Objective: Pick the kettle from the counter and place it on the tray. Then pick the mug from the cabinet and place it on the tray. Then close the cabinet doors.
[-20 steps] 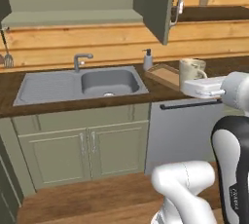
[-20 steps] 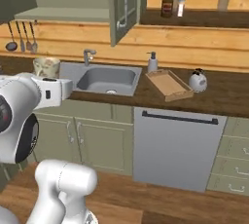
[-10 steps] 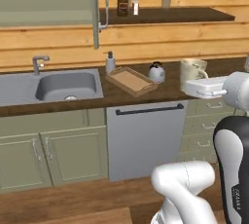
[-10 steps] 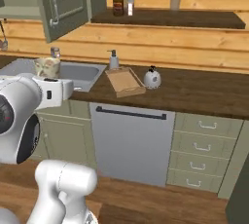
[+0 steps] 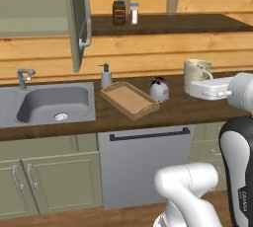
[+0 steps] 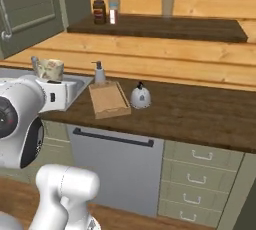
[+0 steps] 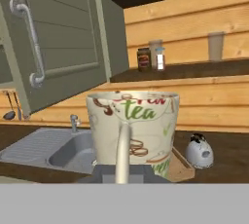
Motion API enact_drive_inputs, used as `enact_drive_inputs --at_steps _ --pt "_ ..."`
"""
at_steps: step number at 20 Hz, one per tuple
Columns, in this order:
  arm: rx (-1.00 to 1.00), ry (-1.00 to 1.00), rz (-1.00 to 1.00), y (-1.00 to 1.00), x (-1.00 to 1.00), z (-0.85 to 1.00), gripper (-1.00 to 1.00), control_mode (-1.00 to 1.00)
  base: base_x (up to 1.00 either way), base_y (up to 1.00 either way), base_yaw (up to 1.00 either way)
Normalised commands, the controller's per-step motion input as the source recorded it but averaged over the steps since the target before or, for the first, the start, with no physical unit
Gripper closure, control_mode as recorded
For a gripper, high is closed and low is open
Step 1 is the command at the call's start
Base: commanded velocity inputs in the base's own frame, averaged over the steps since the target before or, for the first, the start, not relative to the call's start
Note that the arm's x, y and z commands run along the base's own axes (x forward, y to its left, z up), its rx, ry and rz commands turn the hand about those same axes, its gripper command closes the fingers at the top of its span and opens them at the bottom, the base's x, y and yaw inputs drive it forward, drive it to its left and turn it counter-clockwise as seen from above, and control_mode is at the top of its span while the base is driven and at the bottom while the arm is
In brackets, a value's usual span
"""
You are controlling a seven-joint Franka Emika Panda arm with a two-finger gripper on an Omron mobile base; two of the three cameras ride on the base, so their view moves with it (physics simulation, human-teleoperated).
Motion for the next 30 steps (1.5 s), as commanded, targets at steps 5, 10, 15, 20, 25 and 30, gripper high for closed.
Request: enact_drive_inputs --at_steps 5,10,15,20,25,30 --pt "0.00 0.00 0.00 0.00 0.00 0.00 1.00 1.00 0.76 0.00 0.00" --pt "0.00 0.00 0.00 0.00 0.00 0.00 1.00 1.00 0.64 0.18 0.00" --pt "0.00 0.00 0.00 0.00 0.00 0.00 1.00 1.00 0.60 0.19 0.00" --pt "0.00 0.00 0.00 0.00 0.00 0.00 1.00 1.00 0.40 0.10 0.00" --pt "0.00 -0.19 0.22 -0.01 -0.04 -0.77 1.00 -1.00 0.00 0.00 0.01" --pt "0.00 -0.15 0.40 -0.06 0.00 -0.90 1.00 -1.00 0.00 0.00 0.00"
